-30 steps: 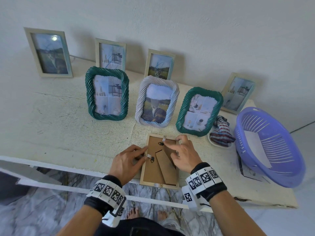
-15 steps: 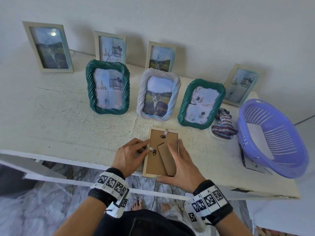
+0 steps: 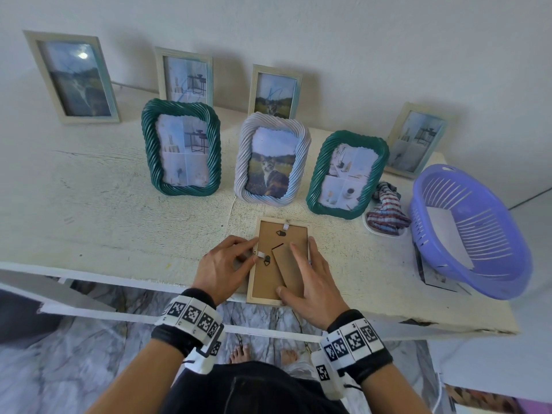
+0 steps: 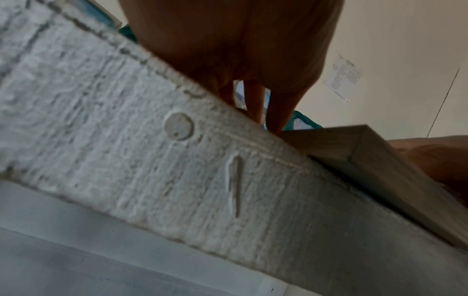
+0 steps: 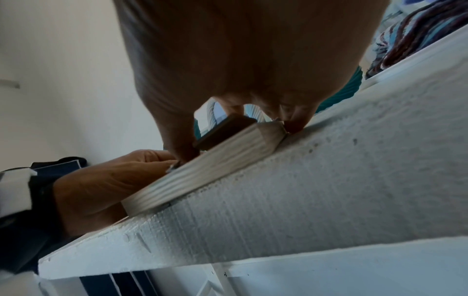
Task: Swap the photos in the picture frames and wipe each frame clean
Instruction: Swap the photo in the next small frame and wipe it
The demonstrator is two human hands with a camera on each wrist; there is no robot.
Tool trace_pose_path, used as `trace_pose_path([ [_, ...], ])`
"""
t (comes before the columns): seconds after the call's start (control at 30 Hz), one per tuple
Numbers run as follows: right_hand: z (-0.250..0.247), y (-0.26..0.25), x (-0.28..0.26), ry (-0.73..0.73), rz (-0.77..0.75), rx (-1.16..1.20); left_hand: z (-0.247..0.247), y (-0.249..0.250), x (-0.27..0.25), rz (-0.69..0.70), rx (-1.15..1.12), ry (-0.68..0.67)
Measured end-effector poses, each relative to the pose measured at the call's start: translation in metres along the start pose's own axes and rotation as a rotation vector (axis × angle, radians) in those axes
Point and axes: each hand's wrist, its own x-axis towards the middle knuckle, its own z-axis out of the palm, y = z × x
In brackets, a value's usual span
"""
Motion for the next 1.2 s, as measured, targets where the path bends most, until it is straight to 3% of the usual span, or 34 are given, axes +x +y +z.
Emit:
trace_pose_path([
  [0.2,-0.013,-0.001,-0.001,-0.013,0.043,0.237,-0.002,0.004,0.001,-0.040,-0.046,-0.061],
  [0.4,-0.009,-0.004,0.000,0.065,0.090,0.431,-0.013,0.026,0.007,-0.221,-0.383,-0.052],
  [0.53,-0.020,-0.007,-0.002,0.099,0.120,0.629,-0.021,0.059,0.018,-0.248,-0.456,0.011],
  [0.6,-0.035,-0.008,-0.006,0.155,0.096,0.680,-0.023,0.084,0.023,-0.232,-0.597,0.020],
  [0.7,-0.064,-0.012,-0.016,0.281,0.090,0.728,-0.020,0.113,0.030,-0.222,-0.838,-0.128],
  [0.77,-0.080,-0.008,-0.023,0.326,0.098,0.745,-0.010,0.114,0.035,-0.213,-0.803,-0.192],
  [0.97,-0.088,0.027,-0.030,0.388,0.245,0.698,0.025,0.088,0.039,-0.274,-0.477,-0.183],
  [1.03,-0.085,0.035,-0.029,0.400,0.286,0.812,0.031,0.086,0.038,-0.320,-0.472,-0.198],
  [1.2,-0.084,0.022,-0.029,0.331,0.284,1.389,0.037,0.088,0.035,-0.514,-0.796,-0.225],
])
